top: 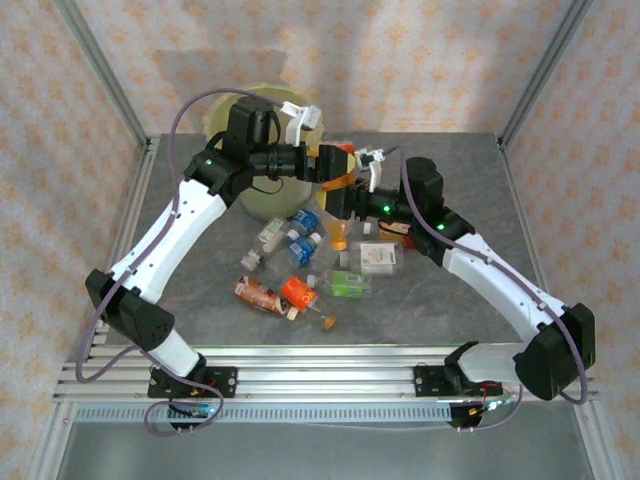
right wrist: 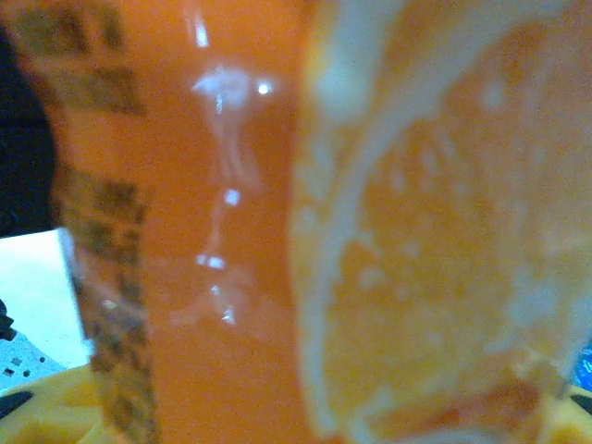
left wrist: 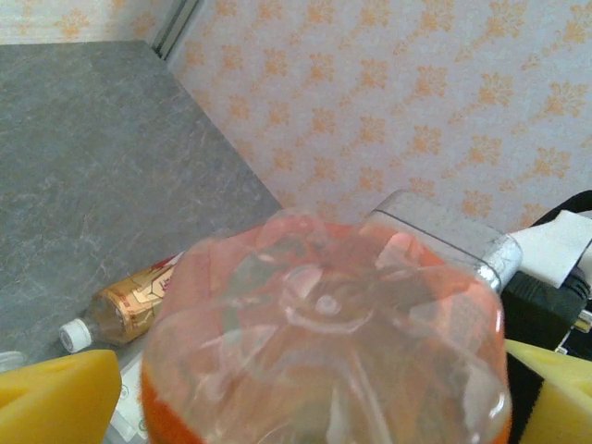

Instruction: Put the plastic bottles in the bin

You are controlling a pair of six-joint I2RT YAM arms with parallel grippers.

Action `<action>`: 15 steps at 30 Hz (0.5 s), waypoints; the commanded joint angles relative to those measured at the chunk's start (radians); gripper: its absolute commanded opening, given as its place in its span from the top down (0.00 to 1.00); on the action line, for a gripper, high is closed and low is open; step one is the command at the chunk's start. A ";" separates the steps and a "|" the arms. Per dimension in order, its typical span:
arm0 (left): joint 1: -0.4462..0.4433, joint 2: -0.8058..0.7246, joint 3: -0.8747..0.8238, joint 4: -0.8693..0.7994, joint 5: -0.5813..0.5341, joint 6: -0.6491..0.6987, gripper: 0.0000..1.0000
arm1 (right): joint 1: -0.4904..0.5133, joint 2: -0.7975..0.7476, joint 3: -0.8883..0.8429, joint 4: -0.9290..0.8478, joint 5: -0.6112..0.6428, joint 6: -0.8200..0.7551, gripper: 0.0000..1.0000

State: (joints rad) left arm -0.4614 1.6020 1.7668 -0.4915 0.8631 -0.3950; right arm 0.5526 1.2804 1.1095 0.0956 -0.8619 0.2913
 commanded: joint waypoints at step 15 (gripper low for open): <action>-0.005 -0.029 0.020 0.037 0.044 0.000 0.56 | 0.026 0.010 0.059 0.049 0.010 -0.013 0.38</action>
State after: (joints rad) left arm -0.4591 1.6054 1.7668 -0.4664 0.9081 -0.3901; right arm 0.5667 1.3060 1.1320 0.1024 -0.8585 0.3084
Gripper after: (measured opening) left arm 0.463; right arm 0.622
